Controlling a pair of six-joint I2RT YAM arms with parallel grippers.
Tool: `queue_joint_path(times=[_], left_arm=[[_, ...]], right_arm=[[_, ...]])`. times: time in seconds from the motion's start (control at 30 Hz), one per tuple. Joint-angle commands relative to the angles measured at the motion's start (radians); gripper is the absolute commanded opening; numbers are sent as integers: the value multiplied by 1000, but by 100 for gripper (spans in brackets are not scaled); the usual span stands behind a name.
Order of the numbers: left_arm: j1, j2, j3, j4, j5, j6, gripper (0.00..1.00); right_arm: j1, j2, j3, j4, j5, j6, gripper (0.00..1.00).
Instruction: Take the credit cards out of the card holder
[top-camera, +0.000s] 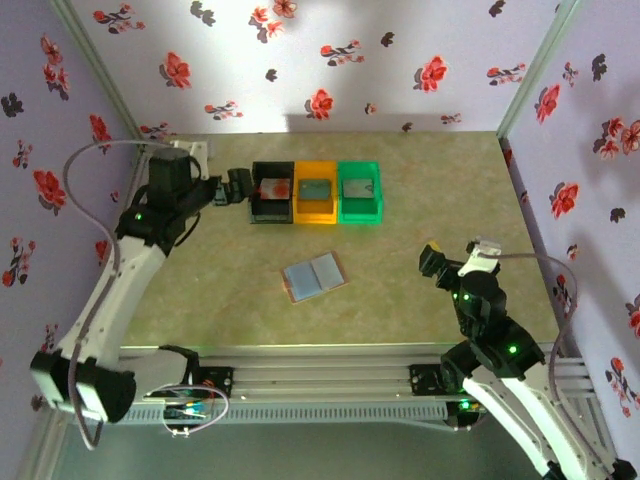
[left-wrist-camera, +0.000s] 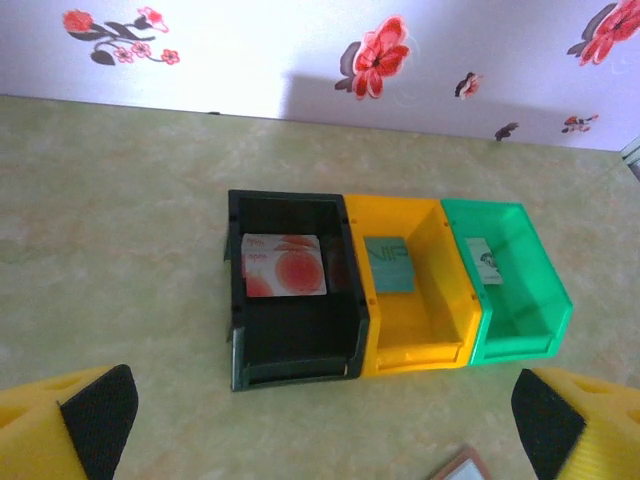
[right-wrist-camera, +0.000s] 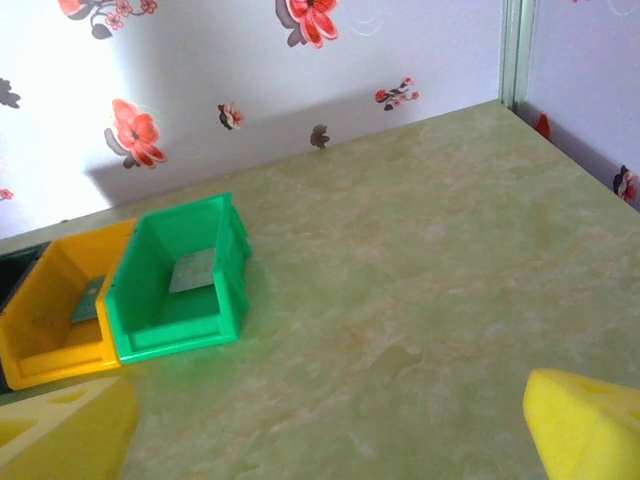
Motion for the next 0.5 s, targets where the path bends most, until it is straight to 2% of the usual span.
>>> queue_joint_path(times=[0.0,0.13,0.23,0.3,0.37,0.47], left_arm=[[-6,-90,-82,23,-85,-17,100],[-6,-225,-252,49,-178,-34,100],[-6,-302,-377,92,-220,-34,100],[-5,-317,-433,103,-245,-21,100],[-2,-308,-467,111,-275,-11,100],[6,-278,-498,115,-280,-39,100]], right_arm=[[-6,11,-5,67,57,-41,99],[-7,66,33,88,109,-101,99],[-6,98,13,187,139,-198,99],[-7,128,-12,260,166,-257,99],[-8,168,-44,338,230,-267,99],[-16,244,-89,462,261,-280,99]])
